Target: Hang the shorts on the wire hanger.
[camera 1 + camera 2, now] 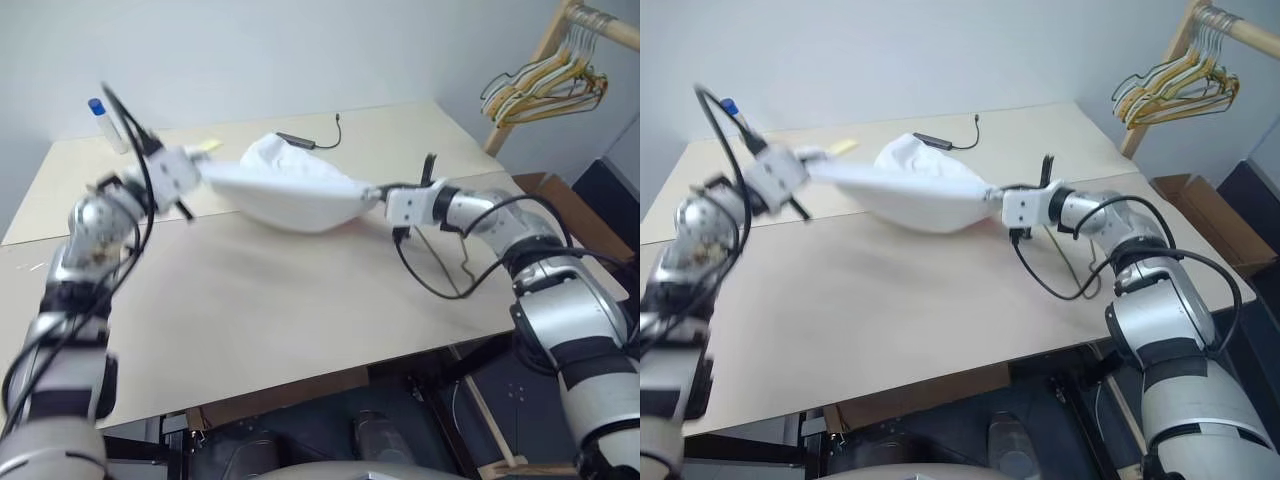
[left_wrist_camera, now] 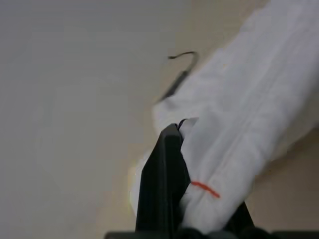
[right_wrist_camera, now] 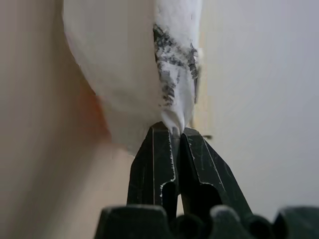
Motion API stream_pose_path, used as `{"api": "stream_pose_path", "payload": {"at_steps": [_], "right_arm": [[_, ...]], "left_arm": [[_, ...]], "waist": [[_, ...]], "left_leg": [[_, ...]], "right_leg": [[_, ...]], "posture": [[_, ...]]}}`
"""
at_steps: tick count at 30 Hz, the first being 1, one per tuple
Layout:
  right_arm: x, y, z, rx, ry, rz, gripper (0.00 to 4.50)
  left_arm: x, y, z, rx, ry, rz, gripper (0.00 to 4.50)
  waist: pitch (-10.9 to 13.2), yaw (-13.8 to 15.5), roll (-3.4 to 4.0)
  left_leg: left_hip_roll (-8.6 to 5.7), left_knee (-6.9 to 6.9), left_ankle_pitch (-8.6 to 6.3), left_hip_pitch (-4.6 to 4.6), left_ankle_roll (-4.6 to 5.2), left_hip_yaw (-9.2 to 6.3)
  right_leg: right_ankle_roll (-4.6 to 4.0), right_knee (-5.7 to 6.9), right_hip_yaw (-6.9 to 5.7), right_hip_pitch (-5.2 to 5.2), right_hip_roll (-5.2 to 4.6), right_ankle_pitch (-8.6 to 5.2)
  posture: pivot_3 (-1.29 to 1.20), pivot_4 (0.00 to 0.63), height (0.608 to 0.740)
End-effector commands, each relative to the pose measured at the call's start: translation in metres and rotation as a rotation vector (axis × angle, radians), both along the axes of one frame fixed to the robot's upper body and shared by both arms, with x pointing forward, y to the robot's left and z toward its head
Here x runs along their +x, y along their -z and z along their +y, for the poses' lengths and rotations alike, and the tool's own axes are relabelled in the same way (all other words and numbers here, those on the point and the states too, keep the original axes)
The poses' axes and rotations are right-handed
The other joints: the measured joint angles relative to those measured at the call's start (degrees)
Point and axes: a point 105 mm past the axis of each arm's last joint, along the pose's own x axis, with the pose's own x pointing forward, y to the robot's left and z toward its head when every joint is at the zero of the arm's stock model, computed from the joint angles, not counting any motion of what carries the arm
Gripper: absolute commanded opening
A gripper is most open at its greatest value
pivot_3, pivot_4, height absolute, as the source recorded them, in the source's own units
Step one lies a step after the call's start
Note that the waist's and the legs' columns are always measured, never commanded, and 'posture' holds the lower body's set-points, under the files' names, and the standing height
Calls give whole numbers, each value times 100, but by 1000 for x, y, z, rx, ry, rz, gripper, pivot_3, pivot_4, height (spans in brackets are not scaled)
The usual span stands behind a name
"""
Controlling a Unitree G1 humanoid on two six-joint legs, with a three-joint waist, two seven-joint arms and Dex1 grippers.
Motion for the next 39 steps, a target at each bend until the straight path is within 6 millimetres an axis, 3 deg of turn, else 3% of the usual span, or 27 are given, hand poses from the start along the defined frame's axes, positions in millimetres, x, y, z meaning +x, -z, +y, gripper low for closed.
{"api": "stream_pose_path", "payload": {"at_steps": [1, 7, 12, 20, 27, 31, 36, 39], "right_arm": [[-11, 4, -8, -90, -70, -60, 0], [-27, 19, -20, -178, -144, -97, 0], [-44, 26, -27, -216, -209, -124, 0], [-103, 35, -23, -144, -313, -50, 0], [-145, 44, -16, -91, -292, 70, 0], [-164, 42, -18, -62, -270, 185, 1244], [-177, 31, -38, -59, -201, 301, 3053], [-181, 26, -54, -28, -119, 389, 4064]], "left_arm": [[-43, -14, -14, 54, 137, 90, 18], [-104, 12, -14, 207, 298, 386, 18], [-136, 24, -21, 244, 388, 520, 18], [-172, 40, -28, 215, 440, 647, 18], [-190, 77, -18, 227, 451, 724, 18], [-193, 81, -13, 186, 475, 763, 921], [-187, 65, 4, 141, 469, 726, 2566], [-178, 49, 12, 69, 447, 695, 2577]], "waist": [[0, 2, 0], [4, 107, -4], [8, 180, -4], [15, 294, -12], [23, 344, -18], [43, 449, -36], [55, 580, -48], [71, 638, -58]], "left_leg": [[0, -1, -6, 6, 10, -2], [-5, -4, -30, 100, 51, 20], [1, -18, -34, 178, 55, 27], [6, -16, -45, 180, 72, 40], [13, -20, -47, 209, 72, 57], [16, -19, -53, 209, 74, 72], [21, -17, -54, 207, 75, 85], [26, -17, -55, 207, 75, 88]], "right_leg": [[-1, 4, 4, 3, -1, -1], [-12, 13, 35, 61, -1, -10], [-21, 9, 39, 132, 6, -27], [-19, 6, 52, 132, 6, -36], [-56, 8, 65, 144, 13, -66], [-54, 9, 71, 137, 13, -69], [-56, 5, 71, 133, 6, -75], [-46, 7, 69, 131, 6, -94]], "posture": [[26, 0, 740], [13, 0, 740], [5, 0, 740], [-4, 15, 740], [-9, 30, 740], [-13, 32, 740], [-5, 30, 740], [3, 31, 740]]}}
